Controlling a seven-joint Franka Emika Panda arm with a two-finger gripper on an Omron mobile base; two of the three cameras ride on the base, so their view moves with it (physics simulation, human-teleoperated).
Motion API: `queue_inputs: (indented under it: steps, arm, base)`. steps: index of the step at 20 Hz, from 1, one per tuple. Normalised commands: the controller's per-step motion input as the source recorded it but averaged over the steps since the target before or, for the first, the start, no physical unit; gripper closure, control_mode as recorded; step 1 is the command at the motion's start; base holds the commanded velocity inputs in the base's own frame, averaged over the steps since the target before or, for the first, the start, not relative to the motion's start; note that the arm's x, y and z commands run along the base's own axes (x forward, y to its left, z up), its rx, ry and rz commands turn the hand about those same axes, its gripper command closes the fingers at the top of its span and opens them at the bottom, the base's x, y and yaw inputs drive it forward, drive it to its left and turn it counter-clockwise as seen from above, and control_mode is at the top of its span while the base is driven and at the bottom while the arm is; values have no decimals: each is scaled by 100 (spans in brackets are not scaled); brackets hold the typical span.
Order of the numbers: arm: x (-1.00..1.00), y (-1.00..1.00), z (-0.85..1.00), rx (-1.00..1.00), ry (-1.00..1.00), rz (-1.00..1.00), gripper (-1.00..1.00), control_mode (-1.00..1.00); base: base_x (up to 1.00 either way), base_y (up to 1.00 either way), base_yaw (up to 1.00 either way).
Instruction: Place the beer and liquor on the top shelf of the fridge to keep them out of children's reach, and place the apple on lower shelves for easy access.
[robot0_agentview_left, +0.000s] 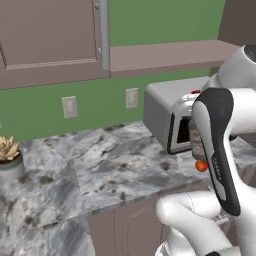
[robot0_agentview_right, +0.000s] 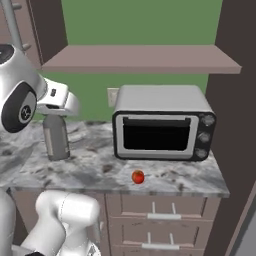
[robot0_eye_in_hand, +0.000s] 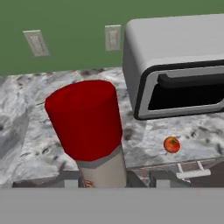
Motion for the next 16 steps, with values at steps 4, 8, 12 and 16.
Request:
queue_inputs:
  steps: [4,8,12,16]
  arm:
    - [0,0,0,0,0,0,100,100]
    - [0,0,0,0,0,0,100,100]
    - [0,0,0,0,0,0,100,100]
    - [0,0,0,0,0,0,100,100]
  base:
    - [-61,-77,-15]
    - [-29,-100,-34]
    - [-11,-100,-40]
    - [-7,-100,-46]
